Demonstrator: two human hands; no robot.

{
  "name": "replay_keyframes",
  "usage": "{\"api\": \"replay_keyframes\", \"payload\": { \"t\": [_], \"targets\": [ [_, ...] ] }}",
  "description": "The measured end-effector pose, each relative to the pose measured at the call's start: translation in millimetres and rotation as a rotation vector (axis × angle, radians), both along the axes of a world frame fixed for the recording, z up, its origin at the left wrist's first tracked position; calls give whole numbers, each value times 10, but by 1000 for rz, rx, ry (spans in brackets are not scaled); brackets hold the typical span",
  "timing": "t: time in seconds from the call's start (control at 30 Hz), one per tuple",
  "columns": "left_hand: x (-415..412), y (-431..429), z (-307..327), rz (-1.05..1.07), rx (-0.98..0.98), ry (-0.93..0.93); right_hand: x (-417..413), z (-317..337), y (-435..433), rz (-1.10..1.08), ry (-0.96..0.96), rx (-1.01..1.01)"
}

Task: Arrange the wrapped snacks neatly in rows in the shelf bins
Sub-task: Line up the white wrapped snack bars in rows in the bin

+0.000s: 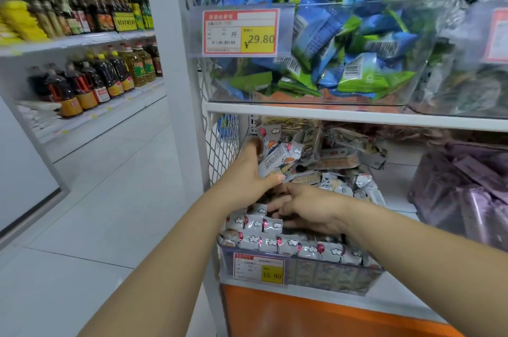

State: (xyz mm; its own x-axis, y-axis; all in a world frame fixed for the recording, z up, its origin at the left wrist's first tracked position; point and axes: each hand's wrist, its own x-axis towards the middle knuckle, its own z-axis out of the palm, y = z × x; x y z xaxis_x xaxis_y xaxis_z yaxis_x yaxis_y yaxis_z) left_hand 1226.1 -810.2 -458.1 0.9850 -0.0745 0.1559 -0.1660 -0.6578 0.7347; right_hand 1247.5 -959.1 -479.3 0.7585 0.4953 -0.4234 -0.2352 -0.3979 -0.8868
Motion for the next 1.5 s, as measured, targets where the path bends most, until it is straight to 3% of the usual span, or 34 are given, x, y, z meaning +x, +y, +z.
{"api": "replay_keyframes", "payload": {
  "t": [0.27, 0.57, 0.7, 0.83, 1.1, 1.3, 1.5],
  "targets": [
    [-38, -106, -93, -85, 38, 247, -49, -17, 25, -123, 36, 95],
    [-57, -102, -68, -112, 8, 340, -106, 37, -4, -263, -23, 205],
    [-80, -97, -38, -143, 101, 359, -80, 105, -24, -244, 22, 280],
    [-61, -48, 6, -161, 287, 367, -48, 139, -34, -195, -68, 240],
    [-50, -2, 126, -170, 595, 295, -26, 133, -87, -224, -60, 250],
    [-49, 69, 164, -86, 618, 118, 28, 140, -27, -214, -85, 204],
    [38, 101, 56, -76, 578, 4, -43, 167, -50, -242, -418, 51]
  ]
}}
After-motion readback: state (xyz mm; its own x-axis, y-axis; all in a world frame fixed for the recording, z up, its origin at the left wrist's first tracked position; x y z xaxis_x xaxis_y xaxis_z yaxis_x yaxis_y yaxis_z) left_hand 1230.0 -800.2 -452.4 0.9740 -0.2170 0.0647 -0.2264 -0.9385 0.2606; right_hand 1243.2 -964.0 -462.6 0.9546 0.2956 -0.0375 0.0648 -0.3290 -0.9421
